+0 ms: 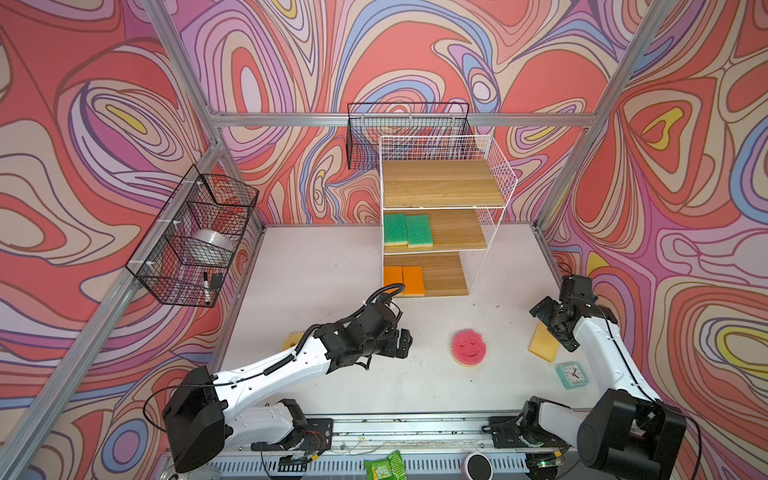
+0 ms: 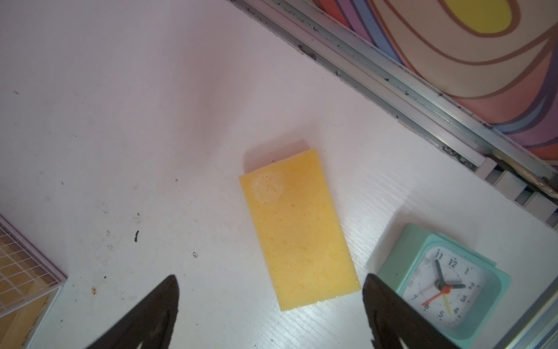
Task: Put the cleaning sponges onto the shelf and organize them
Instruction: 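Move the right gripper over the flat yellow sponge while the left gripper shifts forward, then lower the right gripper and close it on the flat yellow sponge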
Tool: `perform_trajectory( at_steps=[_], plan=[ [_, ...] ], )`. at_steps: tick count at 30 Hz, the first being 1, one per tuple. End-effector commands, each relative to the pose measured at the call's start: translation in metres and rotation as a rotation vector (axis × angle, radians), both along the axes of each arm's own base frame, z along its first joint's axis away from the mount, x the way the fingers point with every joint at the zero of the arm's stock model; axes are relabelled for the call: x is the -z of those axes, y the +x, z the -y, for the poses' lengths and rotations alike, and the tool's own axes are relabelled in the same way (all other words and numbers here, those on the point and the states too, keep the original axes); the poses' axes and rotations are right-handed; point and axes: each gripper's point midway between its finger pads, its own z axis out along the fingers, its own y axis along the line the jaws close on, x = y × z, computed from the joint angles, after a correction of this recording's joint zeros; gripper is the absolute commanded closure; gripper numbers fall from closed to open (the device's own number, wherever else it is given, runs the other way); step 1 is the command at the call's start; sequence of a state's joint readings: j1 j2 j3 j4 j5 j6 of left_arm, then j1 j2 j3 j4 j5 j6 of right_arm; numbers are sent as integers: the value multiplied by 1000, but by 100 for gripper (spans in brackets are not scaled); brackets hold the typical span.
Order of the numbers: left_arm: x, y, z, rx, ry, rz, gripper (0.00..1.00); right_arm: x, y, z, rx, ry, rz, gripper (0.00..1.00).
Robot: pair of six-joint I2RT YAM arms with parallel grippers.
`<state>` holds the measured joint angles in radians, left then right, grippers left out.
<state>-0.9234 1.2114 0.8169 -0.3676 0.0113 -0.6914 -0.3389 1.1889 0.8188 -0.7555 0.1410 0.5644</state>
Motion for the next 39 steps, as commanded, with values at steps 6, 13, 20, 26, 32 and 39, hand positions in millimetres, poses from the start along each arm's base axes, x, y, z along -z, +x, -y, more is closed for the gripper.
perform_trajectory(
  at_steps=[6, 13, 20, 26, 32, 39],
  plan=[
    [-3, -1, 3, 27, -13, 22, 2, 17, 3, 21, 14, -34, -32, 2],
    [-1, 2, 3, 17, -14, 33, 1, 42, 7, 27, 29, 15, -31, 2],
    [3, 7, 5, 14, -14, 26, 1, 61, 14, 24, 18, 70, -27, 2],
    [6, 9, 1, 8, -11, 19, 1, 72, 15, 22, 19, 89, -37, 2],
    [7, 10, 1, 1, -19, 14, 1, 87, 20, 12, -18, 159, -59, 2],
    [6, 12, -1, -4, -17, 14, 1, 86, 27, 4, -55, 197, -26, 4]
  ],
)
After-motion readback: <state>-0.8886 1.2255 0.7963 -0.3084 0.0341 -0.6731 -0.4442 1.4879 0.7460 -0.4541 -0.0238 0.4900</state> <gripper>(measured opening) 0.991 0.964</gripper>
